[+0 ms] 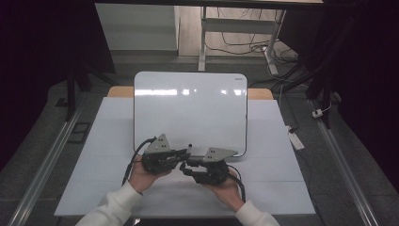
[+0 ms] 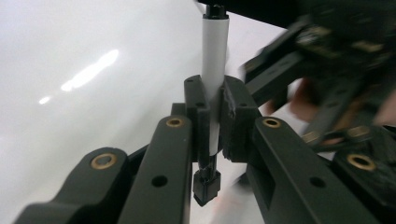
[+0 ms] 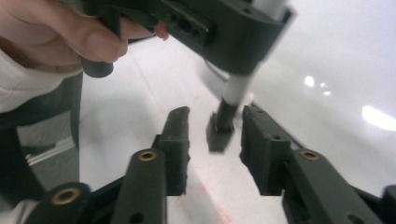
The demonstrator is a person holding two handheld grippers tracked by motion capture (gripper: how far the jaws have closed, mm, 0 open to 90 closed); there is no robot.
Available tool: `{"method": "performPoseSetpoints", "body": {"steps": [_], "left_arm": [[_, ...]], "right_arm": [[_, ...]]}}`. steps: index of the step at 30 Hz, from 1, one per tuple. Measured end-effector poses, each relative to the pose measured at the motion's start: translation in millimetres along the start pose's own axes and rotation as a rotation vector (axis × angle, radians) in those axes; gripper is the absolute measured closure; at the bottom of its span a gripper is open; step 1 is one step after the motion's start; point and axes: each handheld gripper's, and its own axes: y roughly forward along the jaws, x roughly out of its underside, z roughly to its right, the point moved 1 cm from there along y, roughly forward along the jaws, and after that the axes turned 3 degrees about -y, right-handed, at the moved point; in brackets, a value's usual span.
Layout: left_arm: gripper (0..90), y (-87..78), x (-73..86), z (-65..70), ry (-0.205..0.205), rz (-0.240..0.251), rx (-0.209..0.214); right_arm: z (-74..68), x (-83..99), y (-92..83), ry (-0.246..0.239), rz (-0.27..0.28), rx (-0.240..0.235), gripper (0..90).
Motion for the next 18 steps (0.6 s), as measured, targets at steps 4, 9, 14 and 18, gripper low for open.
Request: {"method": "performPoseSetpoints", "body": {"steps": [4, 9, 14, 18], "left_arm": [[81.6, -13.5, 3.1, -15.9, -0.049, 0.018, -0.065], [81.7, -30.0, 8.4, -38.0, -0.107, 0.035, -0.145], [81.6, -40.9, 12.8, -55.2, -0.157, 0.043, -0.201], [81.5, -45.0, 15.5, -65.8, -0.191, 0.034, -0.245]], "right_arm": [[5.0, -2.5, -12.6, 0.002, 0.036, 0.047, 57.8], [17.8, 5.3, -31.4, 0.007, 0.04, 0.12, 54.9], [31.0, 18.9, -52.8, -0.003, 0.019, 0.199, 51.8], [39.2, 30.9, -74.1, 0.007, 0.016, 0.255, 51.0]]}}
